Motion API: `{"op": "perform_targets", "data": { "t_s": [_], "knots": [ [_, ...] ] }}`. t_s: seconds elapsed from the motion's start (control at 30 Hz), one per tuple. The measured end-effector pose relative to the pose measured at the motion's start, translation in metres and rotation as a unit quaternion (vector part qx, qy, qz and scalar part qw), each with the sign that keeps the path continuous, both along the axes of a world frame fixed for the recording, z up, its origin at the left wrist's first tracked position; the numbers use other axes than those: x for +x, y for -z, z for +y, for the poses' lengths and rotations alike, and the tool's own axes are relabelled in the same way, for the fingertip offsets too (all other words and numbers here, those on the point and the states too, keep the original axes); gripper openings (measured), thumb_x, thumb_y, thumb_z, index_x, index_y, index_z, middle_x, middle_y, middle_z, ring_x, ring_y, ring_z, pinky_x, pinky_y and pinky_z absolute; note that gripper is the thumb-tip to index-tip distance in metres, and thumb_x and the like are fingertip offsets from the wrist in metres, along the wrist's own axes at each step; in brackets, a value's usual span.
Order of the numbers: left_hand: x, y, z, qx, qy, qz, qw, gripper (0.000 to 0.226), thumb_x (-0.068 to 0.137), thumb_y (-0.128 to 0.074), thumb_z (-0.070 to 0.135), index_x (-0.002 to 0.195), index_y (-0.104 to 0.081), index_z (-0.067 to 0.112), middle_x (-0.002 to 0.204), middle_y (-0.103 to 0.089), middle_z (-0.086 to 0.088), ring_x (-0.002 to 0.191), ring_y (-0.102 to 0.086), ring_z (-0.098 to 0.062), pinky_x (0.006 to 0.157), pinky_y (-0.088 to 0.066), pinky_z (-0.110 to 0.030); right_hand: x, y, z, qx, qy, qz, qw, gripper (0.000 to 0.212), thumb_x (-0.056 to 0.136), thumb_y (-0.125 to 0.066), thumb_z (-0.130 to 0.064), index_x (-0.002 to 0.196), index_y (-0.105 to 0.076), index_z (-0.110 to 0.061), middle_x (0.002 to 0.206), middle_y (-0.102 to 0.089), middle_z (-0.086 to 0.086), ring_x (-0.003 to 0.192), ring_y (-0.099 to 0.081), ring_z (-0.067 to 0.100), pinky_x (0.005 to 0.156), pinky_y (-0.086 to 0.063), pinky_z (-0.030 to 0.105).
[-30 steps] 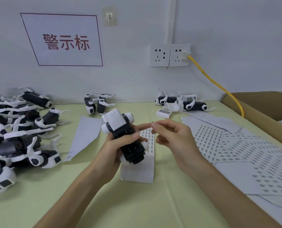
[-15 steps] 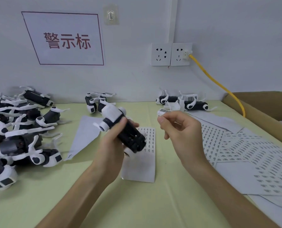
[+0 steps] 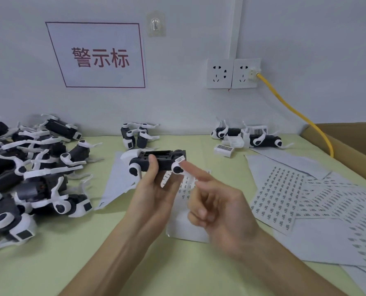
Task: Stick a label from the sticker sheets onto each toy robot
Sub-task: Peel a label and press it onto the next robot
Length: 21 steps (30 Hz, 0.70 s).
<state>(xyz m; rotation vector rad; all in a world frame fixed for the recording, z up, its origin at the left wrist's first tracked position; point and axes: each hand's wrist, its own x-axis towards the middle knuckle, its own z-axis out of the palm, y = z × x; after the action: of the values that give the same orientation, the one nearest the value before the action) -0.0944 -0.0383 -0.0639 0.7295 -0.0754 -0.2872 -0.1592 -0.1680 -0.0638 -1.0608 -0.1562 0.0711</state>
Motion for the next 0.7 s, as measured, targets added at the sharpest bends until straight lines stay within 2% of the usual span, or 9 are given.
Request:
{"op": "perform_targets", "data": {
  "t_s": [0.1, 0.2, 0.27, 0.33, 0.4, 0.47, 0.53, 0.6, 0.7],
  "knots": [
    [-0.004, 0.0, -0.002, -0.009, 0.019, 0.044, 0.999, 0.029, 0.084, -0.073, 0.044, 0.081, -0.077, 0.015, 0.091, -0.072, 0.001, 0.093, -0.073, -0.015, 0.092, -0.055, -0.033, -0.005, 0.008, 0.014, -0.011, -0.034, 0.012, 0.999, 0.049, 0.076, -0.059, -0.023, 0.122, -0.074, -0.033, 0.05, -0.042, 0.003, 0.044, -0.029, 0.012, 0.052, -0.017, 0.031],
    [-0.009, -0.001, -0.004, 0.014, 0.04, 0.069, 0.997, 0.041, 0.071, -0.08, 0.049, 0.093, -0.074, 0.016, 0.088, -0.072, 0.004, 0.082, -0.075, -0.012, 0.072, -0.062, -0.033, -0.007, 0.013, 0.02, -0.006, -0.046, 0.033, 0.998, 0.052, 0.074, -0.062, -0.018, 0.122, -0.074, -0.035, 0.052, -0.042, 0.003, 0.045, -0.02, 0.012, 0.048, -0.017, 0.028],
    [-0.011, -0.002, -0.005, 0.023, 0.036, 0.062, 0.997, 0.05, 0.065, -0.083, 0.049, 0.1, -0.071, 0.016, 0.086, -0.071, 0.005, 0.078, -0.074, -0.011, 0.067, -0.062, -0.032, -0.006, 0.014, 0.021, 0.007, -0.044, 0.041, 0.998, 0.051, 0.074, -0.06, -0.02, 0.12, -0.075, -0.035, 0.052, -0.042, 0.002, 0.047, -0.015, 0.013, 0.046, -0.017, 0.026],
    [-0.011, -0.001, -0.005, 0.017, 0.036, 0.056, 0.998, 0.055, 0.065, -0.083, 0.047, 0.107, -0.067, 0.016, 0.096, -0.068, 0.003, 0.089, -0.07, -0.014, 0.077, -0.062, -0.035, -0.005, 0.015, 0.02, 0.03, -0.038, 0.047, 0.998, 0.05, 0.075, -0.057, -0.021, 0.12, -0.075, -0.032, 0.052, -0.041, 0.003, 0.048, -0.012, 0.014, 0.045, -0.017, 0.026],
    [-0.011, -0.001, -0.005, 0.002, 0.039, 0.048, 0.998, 0.052, 0.072, -0.081, 0.045, 0.113, -0.064, 0.018, 0.108, -0.064, 0.002, 0.105, -0.064, -0.017, 0.1, -0.055, -0.039, -0.003, 0.015, 0.019, 0.046, -0.031, 0.052, 0.997, 0.051, 0.074, -0.058, -0.021, 0.121, -0.075, -0.03, 0.052, -0.041, 0.003, 0.05, -0.012, 0.015, 0.046, -0.016, 0.026],
    [-0.012, 0.0, -0.005, -0.014, 0.031, 0.034, 0.999, 0.043, 0.08, -0.077, 0.043, 0.113, -0.066, 0.017, 0.106, -0.067, 0.002, 0.106, -0.065, -0.017, 0.108, -0.05, -0.037, -0.002, 0.016, 0.018, 0.057, -0.024, 0.058, 0.996, 0.052, 0.072, -0.059, -0.022, 0.12, -0.075, -0.03, 0.051, -0.04, 0.003, 0.051, -0.011, 0.015, 0.047, -0.016, 0.026],
    [-0.012, -0.001, -0.005, -0.029, 0.019, 0.018, 0.999, 0.036, 0.088, -0.072, 0.04, 0.112, -0.069, 0.014, 0.107, -0.07, -0.002, 0.107, -0.068, -0.019, 0.104, -0.054, -0.033, -0.001, 0.016, 0.016, 0.068, -0.018, 0.061, 0.996, 0.051, 0.073, -0.058, -0.022, 0.12, -0.075, -0.03, 0.051, -0.039, 0.003, 0.052, -0.012, 0.015, 0.047, -0.016, 0.026],
    [-0.014, -0.002, -0.005, -0.058, 0.017, 0.014, 0.998, 0.038, 0.094, -0.067, 0.037, 0.119, -0.068, 0.008, 0.114, -0.071, -0.007, 0.114, -0.07, -0.024, 0.095, -0.06, -0.031, -0.001, 0.017, 0.015, 0.078, -0.011, 0.062, 0.995, 0.05, 0.076, -0.056, -0.021, 0.122, -0.075, -0.03, 0.051, -0.039, 0.003, 0.051, -0.014, 0.015, 0.047, -0.018, 0.026],
    [-0.017, -0.002, -0.006, -0.083, 0.029, 0.015, 0.996, 0.036, 0.094, -0.066, 0.034, 0.115, -0.069, 0.005, 0.114, -0.073, -0.009, 0.114, -0.072, -0.03, 0.094, -0.06, -0.035, 0.0, 0.017, 0.013, 0.093, -0.009, 0.063, 0.994, 0.049, 0.078, -0.055, -0.021, 0.122, -0.074, -0.03, 0.051, -0.039, 0.002, 0.05, -0.015, 0.014, 0.047, -0.018, 0.026]
  ]
}}
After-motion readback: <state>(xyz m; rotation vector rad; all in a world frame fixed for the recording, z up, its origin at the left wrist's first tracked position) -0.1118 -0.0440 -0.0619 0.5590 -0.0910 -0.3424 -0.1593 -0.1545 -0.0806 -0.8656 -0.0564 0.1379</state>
